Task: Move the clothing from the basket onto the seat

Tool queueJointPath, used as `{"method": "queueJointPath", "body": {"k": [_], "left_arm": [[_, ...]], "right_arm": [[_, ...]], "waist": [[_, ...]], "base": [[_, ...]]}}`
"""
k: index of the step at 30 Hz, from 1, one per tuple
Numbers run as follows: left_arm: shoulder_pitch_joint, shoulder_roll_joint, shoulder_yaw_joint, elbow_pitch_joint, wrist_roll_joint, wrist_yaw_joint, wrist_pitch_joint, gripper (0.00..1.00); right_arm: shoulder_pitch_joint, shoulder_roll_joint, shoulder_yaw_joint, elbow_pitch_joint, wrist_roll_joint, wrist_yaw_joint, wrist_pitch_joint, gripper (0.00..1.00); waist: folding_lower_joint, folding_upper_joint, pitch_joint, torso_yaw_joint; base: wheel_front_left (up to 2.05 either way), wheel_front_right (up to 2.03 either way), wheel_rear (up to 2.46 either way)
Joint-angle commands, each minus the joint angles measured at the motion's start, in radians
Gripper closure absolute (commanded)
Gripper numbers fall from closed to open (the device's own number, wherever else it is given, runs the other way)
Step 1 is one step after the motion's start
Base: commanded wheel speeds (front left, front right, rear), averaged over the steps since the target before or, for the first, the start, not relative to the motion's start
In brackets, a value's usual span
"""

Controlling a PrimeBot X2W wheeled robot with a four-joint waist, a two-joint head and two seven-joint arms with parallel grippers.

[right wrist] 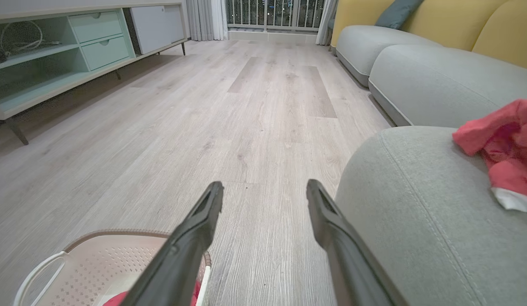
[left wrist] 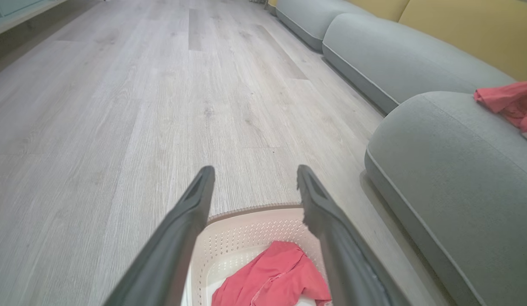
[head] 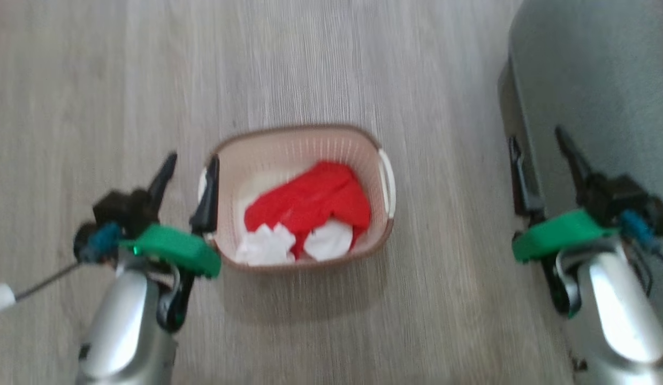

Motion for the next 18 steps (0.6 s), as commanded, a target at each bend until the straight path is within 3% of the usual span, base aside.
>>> {"method": "queueJointPath", "body": {"k": [1,8,12,14,15,18], "left_arm": [[-0.043,0.028,0.023,-0.030,0.010,-0.001,-0.005,0.00],[-0.223,0.064,-0.019,-0.035,0.033,-0.001,-0.005,0.00],[-0.333,0.070,-0.091,-0.009,0.067,-0.001,0.014,0.00],[-0.390,0.073,-0.140,0.002,0.087,-0.001,0.062,0.00],[-0.445,0.078,-0.191,0.026,0.106,-0.001,0.148,0.00],[-0.532,0.087,-0.264,0.067,0.141,-0.001,0.265,0.00]], "right_arm": [[-0.036,0.008,0.020,-0.037,0.000,0.000,-0.006,0.00],[-0.193,0.017,0.025,-0.098,-0.002,0.000,-0.006,0.00],[-0.270,0.014,0.043,-0.109,-0.009,0.000,-0.006,0.00],[-0.307,0.012,0.048,-0.117,-0.007,0.000,-0.006,0.00],[-0.337,0.011,0.051,-0.125,-0.003,0.000,-0.006,0.00],[-0.366,0.013,0.059,-0.131,-0.003,0.000,-0.006,0.00]], "waist": [[-0.0002,0.0000,0.144,-0.005],[-0.0002,0.0000,0.408,-0.023],[-0.0002,0.0000,0.511,-0.035],[-0.0002,0.0000,0.551,-0.045],[-0.0002,0.0000,0.585,-0.055],[-0.0002,0.0000,0.617,-0.079]], "base": [[0.00,0.00,0.00],[0.00,0.00,0.00],[0.00,0.00,0.00],[0.00,0.00,0.00],[0.00,0.00,0.00],[0.00,0.00,0.00]]}}
